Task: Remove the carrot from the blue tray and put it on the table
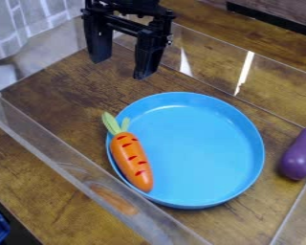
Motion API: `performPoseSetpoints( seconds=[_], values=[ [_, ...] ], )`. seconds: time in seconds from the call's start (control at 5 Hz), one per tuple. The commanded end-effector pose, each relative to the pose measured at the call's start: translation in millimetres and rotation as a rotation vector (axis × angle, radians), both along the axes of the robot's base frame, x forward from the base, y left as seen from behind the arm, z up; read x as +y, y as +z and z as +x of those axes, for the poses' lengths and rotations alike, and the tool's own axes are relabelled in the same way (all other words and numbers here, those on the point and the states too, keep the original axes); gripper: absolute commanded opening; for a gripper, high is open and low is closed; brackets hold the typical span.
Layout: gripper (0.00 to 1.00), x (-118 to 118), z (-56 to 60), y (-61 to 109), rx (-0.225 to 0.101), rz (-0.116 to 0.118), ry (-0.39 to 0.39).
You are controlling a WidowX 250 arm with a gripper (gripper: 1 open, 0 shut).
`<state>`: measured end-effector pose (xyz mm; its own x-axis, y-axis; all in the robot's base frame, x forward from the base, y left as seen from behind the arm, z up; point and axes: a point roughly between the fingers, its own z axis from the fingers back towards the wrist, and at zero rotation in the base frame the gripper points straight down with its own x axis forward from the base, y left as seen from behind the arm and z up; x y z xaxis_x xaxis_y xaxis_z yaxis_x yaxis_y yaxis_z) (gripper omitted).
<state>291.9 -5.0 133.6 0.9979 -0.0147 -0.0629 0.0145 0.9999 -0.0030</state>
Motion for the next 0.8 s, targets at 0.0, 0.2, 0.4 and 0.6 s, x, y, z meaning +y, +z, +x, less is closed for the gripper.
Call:
performPoseSetpoints(
  seconds=[0.0, 0.2, 0.4, 0.6],
  values=[
    [1.0, -5.9, 5.5, -5.1, 0.013, -0.004, 0.014],
    [1.0, -15.0, 10.4, -19.6, 0.006, -0.017, 0.087],
    [1.0, -6.6, 14.6, -31.5, -0.003, -0.038, 0.176],
    [1.0, 3.1, 17.6, -37.9, -0.006, -0.054, 0.207]
  ],
)
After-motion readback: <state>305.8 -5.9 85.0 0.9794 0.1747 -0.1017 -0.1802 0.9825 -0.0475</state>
